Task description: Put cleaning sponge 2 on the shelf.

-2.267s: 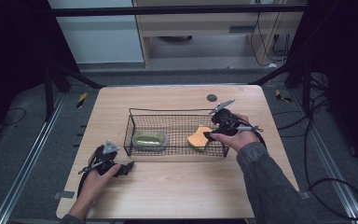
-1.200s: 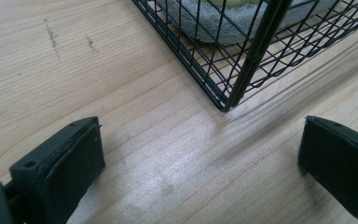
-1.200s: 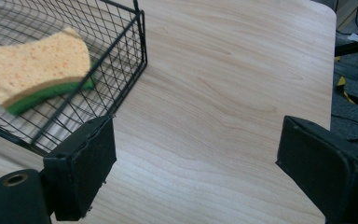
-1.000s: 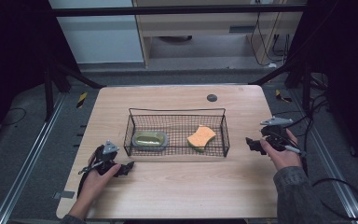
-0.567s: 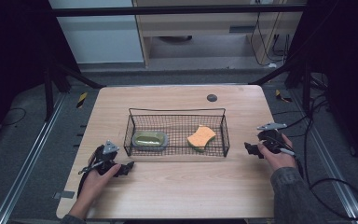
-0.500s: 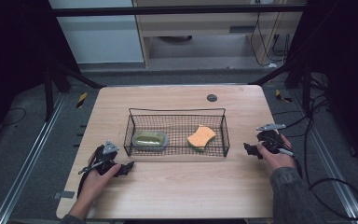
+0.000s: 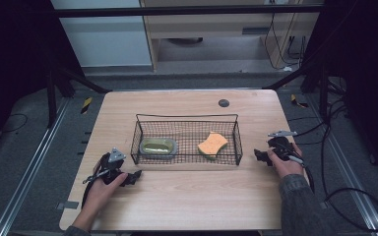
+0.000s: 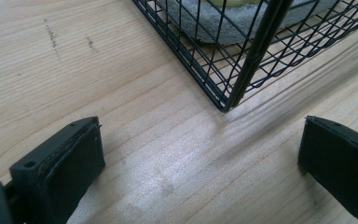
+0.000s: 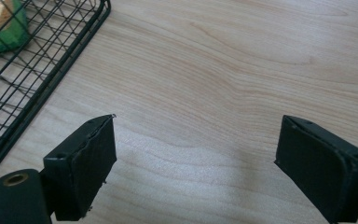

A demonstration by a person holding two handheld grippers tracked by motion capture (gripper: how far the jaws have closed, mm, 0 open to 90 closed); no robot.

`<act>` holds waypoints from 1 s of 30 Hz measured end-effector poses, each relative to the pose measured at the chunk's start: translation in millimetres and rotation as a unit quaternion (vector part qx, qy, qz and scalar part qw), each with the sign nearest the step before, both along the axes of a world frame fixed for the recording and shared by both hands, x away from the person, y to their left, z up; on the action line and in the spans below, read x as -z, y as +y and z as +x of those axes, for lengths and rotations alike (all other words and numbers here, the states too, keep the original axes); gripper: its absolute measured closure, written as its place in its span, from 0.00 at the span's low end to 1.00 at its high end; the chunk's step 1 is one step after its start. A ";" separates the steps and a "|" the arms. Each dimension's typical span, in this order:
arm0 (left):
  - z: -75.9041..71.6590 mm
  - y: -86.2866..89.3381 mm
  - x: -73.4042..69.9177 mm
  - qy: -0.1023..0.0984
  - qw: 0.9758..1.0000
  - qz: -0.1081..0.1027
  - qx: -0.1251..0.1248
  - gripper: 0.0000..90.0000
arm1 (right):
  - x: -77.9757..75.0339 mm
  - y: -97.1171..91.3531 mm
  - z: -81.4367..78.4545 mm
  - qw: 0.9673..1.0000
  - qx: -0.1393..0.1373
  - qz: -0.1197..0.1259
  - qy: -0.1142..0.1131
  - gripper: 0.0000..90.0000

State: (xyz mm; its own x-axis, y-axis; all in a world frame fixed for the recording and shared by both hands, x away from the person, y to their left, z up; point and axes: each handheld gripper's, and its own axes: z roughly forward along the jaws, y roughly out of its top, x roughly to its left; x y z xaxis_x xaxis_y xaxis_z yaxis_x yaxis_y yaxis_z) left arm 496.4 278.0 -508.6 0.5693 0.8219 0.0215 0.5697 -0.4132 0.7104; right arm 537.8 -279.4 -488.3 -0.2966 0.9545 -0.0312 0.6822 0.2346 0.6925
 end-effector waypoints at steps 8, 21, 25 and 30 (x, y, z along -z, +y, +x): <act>0.0 0.0 0.0 0.000 1.000 0.000 0.000 0.00 | 5.7 1.0 2.3 1.000 0.006 0.006 0.006 0.12; 0.0 0.0 0.0 0.000 1.000 0.000 0.000 0.00 | 17.5 9.2 5.5 1.000 0.020 0.013 0.009 0.06; 0.0 0.0 0.0 0.000 1.000 0.000 0.000 0.00 | 23.7 12.3 3.0 0.999 0.027 0.019 -0.021 0.03; 0.1 0.0 0.0 0.000 1.000 0.000 0.000 0.00 | 23.7 12.8 2.7 0.999 0.030 0.020 -0.020 0.03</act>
